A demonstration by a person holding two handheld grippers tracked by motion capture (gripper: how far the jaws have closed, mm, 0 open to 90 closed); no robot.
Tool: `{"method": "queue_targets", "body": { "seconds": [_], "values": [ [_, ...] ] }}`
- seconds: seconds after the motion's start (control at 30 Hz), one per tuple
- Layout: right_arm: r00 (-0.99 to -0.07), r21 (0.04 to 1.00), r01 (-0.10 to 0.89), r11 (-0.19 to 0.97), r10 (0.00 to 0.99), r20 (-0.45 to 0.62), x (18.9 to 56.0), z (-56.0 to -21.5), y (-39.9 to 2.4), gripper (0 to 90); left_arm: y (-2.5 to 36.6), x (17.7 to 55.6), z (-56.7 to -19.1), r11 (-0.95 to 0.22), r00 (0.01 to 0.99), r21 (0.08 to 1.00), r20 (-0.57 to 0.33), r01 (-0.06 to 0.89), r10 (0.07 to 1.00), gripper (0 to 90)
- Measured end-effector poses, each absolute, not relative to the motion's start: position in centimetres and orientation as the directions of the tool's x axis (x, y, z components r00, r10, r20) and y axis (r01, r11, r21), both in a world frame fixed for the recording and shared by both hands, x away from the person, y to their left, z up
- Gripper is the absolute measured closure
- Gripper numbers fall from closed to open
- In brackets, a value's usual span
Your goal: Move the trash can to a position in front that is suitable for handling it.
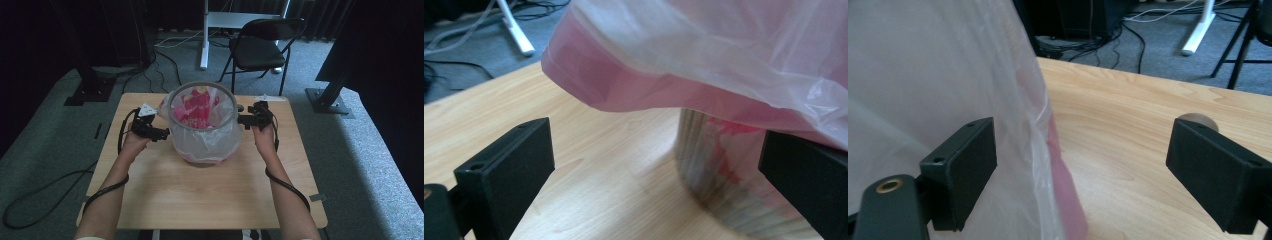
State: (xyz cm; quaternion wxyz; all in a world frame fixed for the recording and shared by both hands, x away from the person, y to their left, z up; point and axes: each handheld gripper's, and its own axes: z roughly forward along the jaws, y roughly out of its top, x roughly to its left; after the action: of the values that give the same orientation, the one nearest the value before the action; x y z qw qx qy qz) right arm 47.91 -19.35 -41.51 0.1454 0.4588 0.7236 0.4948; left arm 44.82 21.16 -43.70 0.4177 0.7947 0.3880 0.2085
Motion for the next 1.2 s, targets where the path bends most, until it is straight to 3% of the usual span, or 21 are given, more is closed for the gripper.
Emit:
{"method": "queue_targets", "body": {
  "seconds": [0.2, 0.6, 0.9, 1.2],
  "values": [
    [-0.488, 0.839, 0.541, 0.052, 0.832, 0.263, 48.9, -41.7, -19.4, 12.0, 21.3, 45.4, -43.8, -0.328, 0.576, 0.833, 0.014, 0.445, 0.818, 1.3],
    [-0.506, 0.834, 0.55, 0.044, 0.812, 0.291, 50.6, -40.7, -18.6, 12.6, 20.9, 46.0, -43.2, -0.324, 0.564, 0.842, 0.029, 0.43, 0.825, 1.4],
    [-0.57, 0.841, 0.536, 0.072, 0.766, 0.298, 50.0, -40.8, -19.2, 13.0, 20.6, 45.3, -42.8, -0.361, 0.571, 0.829, 0.063, 0.427, 0.819, 1.9],
    [-0.563, 0.827, 0.561, 0.048, 0.754, 0.338, 48.3, -41.2, -19.1, 13.9, 20.9, 43.8, -42.8, -0.366, 0.582, 0.824, 0.056, 0.432, 0.812, 1.9]
  ]
}}
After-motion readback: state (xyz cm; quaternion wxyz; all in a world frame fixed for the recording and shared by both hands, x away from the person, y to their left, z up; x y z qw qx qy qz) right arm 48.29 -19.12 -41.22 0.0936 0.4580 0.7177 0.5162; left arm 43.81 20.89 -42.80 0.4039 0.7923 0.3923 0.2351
